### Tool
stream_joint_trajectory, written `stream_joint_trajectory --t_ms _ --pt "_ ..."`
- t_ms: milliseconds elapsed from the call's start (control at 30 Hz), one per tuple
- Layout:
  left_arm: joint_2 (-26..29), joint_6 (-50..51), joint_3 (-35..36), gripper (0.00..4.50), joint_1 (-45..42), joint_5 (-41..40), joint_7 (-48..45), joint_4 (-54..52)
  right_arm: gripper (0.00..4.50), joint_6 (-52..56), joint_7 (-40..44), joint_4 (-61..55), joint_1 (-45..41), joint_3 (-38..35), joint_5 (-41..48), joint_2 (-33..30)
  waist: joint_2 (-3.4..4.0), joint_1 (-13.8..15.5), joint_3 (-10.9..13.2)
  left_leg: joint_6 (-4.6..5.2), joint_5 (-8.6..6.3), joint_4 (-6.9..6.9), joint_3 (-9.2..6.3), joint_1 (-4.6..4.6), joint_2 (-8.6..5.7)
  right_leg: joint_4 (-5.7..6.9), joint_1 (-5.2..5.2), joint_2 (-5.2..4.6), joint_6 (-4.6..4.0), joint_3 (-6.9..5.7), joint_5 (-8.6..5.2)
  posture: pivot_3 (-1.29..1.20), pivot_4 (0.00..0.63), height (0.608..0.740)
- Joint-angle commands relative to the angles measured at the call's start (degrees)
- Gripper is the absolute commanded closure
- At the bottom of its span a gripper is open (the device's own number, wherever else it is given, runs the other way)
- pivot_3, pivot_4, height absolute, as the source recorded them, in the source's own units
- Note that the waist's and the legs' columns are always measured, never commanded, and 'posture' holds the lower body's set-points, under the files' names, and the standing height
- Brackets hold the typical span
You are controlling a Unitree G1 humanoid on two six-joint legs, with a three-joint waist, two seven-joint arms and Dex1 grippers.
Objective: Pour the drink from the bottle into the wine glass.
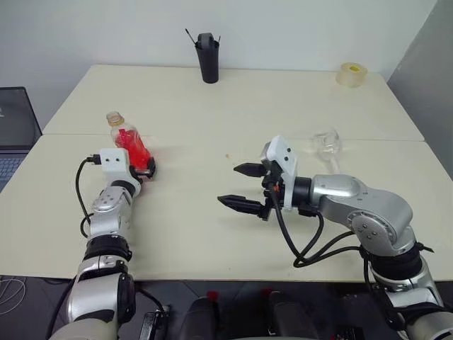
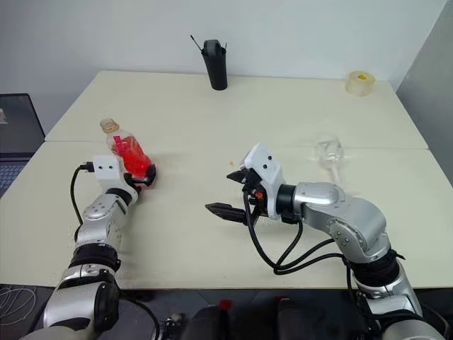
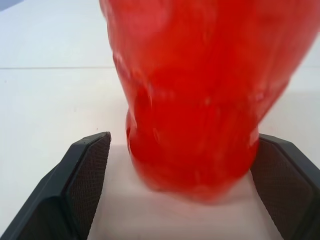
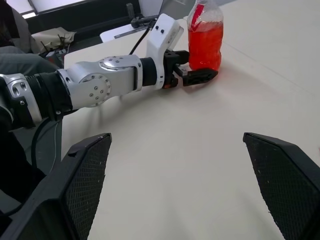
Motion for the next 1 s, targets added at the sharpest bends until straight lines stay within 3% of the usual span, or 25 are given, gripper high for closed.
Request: stream_joint_trajectory --t_ms 33,467,1000 --pt "-0.1 2.6 1.0 0.04 3.4 -1.0 0.6 -5.8 0.00 -1.9 1.1 -0.5 -0.4 -0.7 -0.9 -0.3 0.00 0.0 0.0 0.00 0.00 0.00 0.00 0.01 0.03 0.00 0.00 -0.01 0.00 0.01 0.00 0.00 0.150 0.740" --pt "-6.3 13.8 0.3 0.04 23.7 -3.9 2.9 -33.6 0.00 -2.7 2.1 0.6 0.5 -1.0 -3.1 -0.6 0.16 0.0 -0.5 0.02 -0.02 -0.06 0.01 0.06 0.06 -0.04 0.05 -0.19 0.00 0.23 0.00 0.00 0.150 0.740" --pt "-7.0 20.2 -6.9 0.04 27.8 -4.0 -2.8 -49.1 0.00 0.7 -0.1 -3.3 4.8 -4.9 -2.3 -1.8 0.19 0.3 -0.6 0.04 -0.03 -0.06 -0.04 0.04 -0.02 -0.12 0.14 -0.09 0.01 0.19 0.00 0.00 0.150 0.740"
